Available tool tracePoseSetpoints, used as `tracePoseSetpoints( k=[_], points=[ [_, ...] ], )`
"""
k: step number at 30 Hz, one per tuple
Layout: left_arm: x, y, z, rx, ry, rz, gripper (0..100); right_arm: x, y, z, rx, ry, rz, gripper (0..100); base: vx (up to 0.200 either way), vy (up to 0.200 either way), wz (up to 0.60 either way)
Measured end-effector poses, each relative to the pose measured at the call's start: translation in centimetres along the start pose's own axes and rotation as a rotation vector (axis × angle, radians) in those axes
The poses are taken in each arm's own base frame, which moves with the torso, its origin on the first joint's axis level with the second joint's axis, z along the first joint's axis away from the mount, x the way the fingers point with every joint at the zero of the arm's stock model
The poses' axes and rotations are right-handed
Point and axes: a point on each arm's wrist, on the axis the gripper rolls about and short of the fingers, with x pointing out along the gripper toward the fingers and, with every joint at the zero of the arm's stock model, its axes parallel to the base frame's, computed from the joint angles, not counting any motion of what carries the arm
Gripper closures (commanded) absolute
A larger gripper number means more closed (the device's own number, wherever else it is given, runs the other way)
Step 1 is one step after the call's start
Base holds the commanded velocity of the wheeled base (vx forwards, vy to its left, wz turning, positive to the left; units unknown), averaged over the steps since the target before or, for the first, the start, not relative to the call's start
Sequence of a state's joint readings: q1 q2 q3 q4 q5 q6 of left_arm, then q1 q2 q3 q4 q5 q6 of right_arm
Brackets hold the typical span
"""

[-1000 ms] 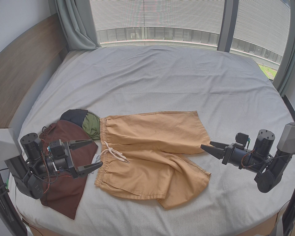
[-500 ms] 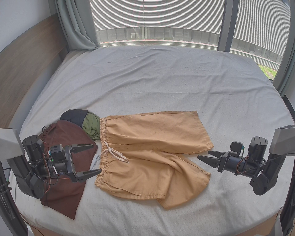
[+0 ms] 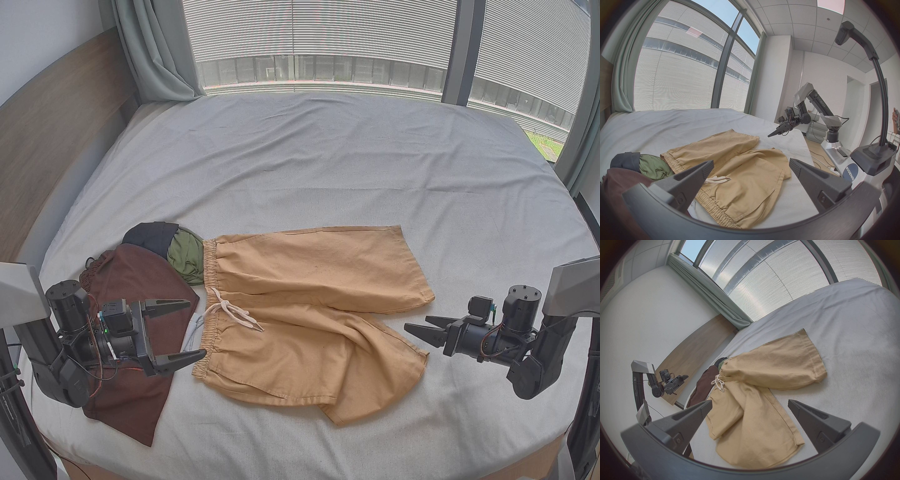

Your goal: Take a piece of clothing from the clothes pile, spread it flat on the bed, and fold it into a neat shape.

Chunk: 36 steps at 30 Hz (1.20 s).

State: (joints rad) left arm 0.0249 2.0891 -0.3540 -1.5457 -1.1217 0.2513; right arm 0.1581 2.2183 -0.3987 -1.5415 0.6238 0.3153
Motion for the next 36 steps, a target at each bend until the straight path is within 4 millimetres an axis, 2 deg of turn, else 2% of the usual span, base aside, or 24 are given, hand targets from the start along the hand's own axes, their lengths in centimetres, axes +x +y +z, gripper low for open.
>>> tracePoseSetpoints(
  k=[9, 18, 30, 36],
  points=[
    [0.0, -0.1, -0.1, -0.006, 0.002, -0.001, 0, -0.7, -0.5, -1.4, 0.050, 0.048, -0.033, 0, 0.000, 0.000, 0.00],
    [0.0, -0.1, -0.1, -0.008, 0.002, -0.001, 0, -1.4, -1.3, -3.7, 0.120, 0.119, -0.094, 0, 0.000, 0.000, 0.00],
    [0.0, -0.1, -0.1, -0.008, 0.002, -0.003, 0, -1.2, -2.5, -5.9, 0.194, 0.168, -0.188, 0, 0.000, 0.000, 0.00],
    [0.0, -0.2, -0.1, -0.009, 0.003, -0.004, 0, -0.8, -2.6, -6.1, 0.271, 0.164, -0.190, 0, 0.000, 0.000, 0.00]
  ],
)
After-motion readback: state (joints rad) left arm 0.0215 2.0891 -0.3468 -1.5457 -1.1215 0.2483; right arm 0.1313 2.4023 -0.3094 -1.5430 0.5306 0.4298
